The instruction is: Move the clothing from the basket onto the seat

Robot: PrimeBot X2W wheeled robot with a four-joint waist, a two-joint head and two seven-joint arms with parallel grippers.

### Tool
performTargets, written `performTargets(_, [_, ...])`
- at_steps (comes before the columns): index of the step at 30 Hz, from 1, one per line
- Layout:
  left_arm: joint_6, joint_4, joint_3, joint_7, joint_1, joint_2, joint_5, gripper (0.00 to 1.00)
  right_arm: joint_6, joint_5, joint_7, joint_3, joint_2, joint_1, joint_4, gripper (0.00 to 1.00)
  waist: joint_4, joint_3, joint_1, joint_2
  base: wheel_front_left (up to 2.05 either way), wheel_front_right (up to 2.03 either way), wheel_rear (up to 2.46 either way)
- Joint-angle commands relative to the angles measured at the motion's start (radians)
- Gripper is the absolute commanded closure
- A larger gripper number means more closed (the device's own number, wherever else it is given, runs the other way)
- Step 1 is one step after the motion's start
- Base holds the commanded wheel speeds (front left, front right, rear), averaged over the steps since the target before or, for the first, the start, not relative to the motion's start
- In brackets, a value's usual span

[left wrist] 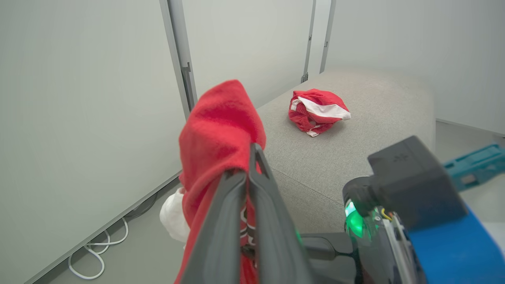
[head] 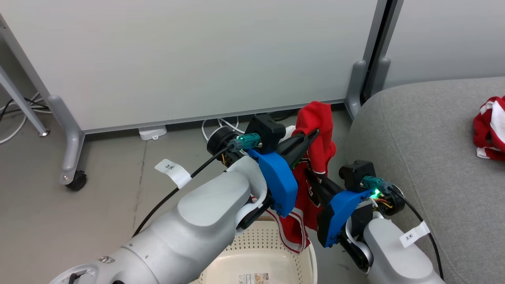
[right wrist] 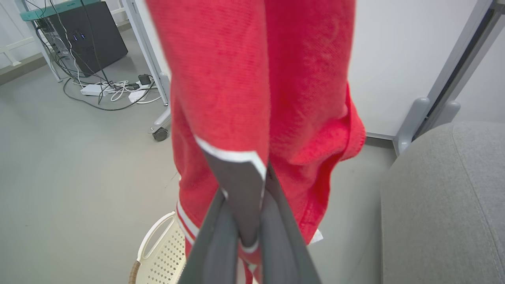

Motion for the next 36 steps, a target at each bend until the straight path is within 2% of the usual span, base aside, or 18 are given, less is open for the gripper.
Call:
performTargets(1, [-0.001,0.0,-0.002,-0.006,0.007,0.0,0.006,0.67,0.0,0.003,-0.006,0.003,0.001,-0.014,0.006,1.0,0.0,-0.001,0.0,0.0,0.0,0.0,0.0])
performTargets(5, [-0.001,0.005,-0.002,-0.002,0.009,0.0,0.013,0.55,0.0,0.008,-0.018,0.011,0.001,-0.017,0.022,1.0,-0.001,-0.006,0.0,0.0,0.0,0.0,0.0])
performTargets(7, [-0.001,0.009,-0.002,-0.003,0.011,0.0,0.021,0.0,0.0,0.011,-0.024,0.012,0.001,-0.019,0.029,1.0,-0.002,-0.009,0.0,0.0,0.0,0.0,0.0])
performTargets(17, [0.002,0.025,-0.002,-0.011,0.044,0.0,0.012,0.0,0.0,0.017,-0.044,0.018,0.001,-0.029,0.053,1.0,-0.001,-0.016,0.0,0.0,0.0,0.0,0.0])
performTargets(25, [0.033,0.045,0.044,-0.048,0.122,0.016,0.016,0.0,0.001,0.022,-0.054,0.007,-0.006,-0.016,0.052,1.0,-0.001,-0.015,0.0,0.0,0.0,0.0,0.0])
performTargets(30, [0.064,-0.026,0.156,-0.053,0.198,0.059,0.069,0.0,0.001,0.039,-0.052,-0.002,-0.013,-0.002,0.023,1.0,-0.003,-0.006,0.0,0.0,0.0,0.0,0.0])
performTargets(36, [0.109,-0.204,0.339,-0.053,0.343,0.134,0.231,0.0,0.001,0.043,-0.033,0.0,-0.025,0.006,-0.042,1.0,-0.024,0.018,0.0,0.0,0.0,0.0,0.0])
